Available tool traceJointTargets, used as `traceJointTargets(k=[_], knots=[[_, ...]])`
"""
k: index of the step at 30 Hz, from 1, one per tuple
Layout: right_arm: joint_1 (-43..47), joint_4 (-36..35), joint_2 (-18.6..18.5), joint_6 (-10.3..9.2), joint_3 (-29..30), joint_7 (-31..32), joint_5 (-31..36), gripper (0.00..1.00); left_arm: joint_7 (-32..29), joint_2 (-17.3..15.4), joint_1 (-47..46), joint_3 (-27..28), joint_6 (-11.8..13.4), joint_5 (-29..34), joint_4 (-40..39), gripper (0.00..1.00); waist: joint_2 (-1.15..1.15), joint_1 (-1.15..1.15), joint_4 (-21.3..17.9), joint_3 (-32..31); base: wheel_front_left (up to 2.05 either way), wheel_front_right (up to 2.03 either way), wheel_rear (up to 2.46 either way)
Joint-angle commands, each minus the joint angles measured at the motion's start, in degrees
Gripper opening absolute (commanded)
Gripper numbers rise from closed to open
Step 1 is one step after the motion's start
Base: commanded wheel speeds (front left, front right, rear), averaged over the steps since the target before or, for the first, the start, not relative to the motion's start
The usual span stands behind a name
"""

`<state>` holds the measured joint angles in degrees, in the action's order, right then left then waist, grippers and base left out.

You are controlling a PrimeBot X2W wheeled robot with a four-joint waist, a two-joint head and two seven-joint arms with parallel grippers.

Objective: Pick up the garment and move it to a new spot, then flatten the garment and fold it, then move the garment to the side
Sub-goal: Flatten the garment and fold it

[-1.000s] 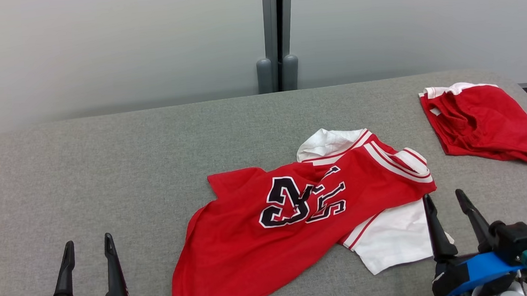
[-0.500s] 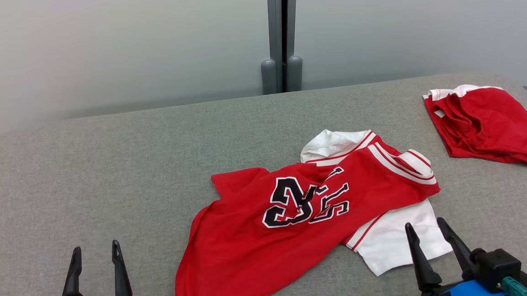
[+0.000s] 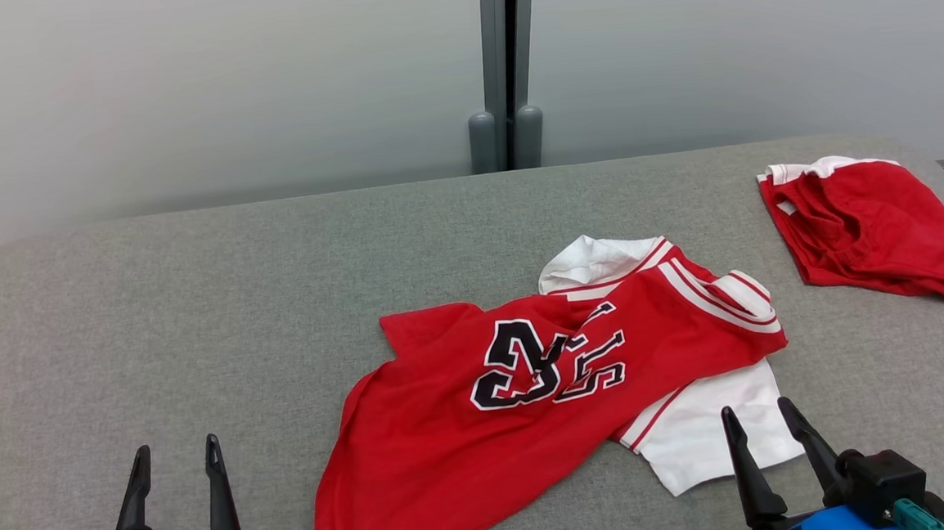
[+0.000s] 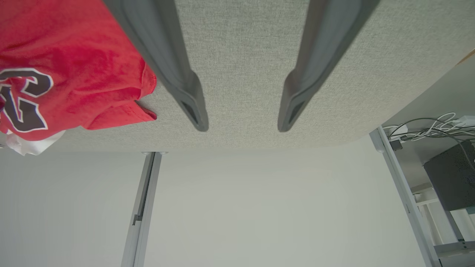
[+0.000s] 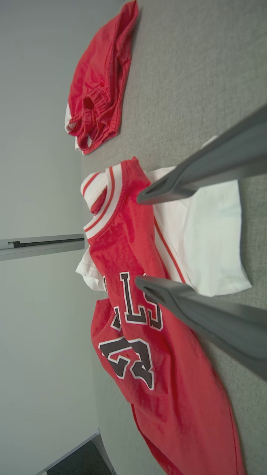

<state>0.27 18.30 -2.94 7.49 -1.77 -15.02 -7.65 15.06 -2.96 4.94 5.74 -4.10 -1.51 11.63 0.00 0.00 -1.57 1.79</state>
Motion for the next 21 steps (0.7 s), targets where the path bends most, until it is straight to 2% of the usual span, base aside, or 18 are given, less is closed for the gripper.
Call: traceJointTargets(k=[1,7,21], knots=[[0.0,0.2,0.1,0.01,-0.1,-0.2,-0.2,1.0,0.1,0.0,0.7,0.3,-0.2,0.0,0.0,1.0,0.0,0.0,-0.1,-0.1,0.0,0.0,0.0],[0.0,1.6,0.0,0.02,0.5,-0.2,-0.1,1.0,0.1,0.0,0.6,-0.3,-0.5,0.0,0.0,1.0,0.0,0.0,-0.3,-0.4,0.0,0.0,0.0],[-5.3,10.0,-1.5,0.01,6.9,-0.2,3.6,1.0,0.1,0.1,1.9,-10.1,-2.6,0.0,8.0,1.0,0.0,0.0,0.1,0.4,0.0,0.0,0.0]])
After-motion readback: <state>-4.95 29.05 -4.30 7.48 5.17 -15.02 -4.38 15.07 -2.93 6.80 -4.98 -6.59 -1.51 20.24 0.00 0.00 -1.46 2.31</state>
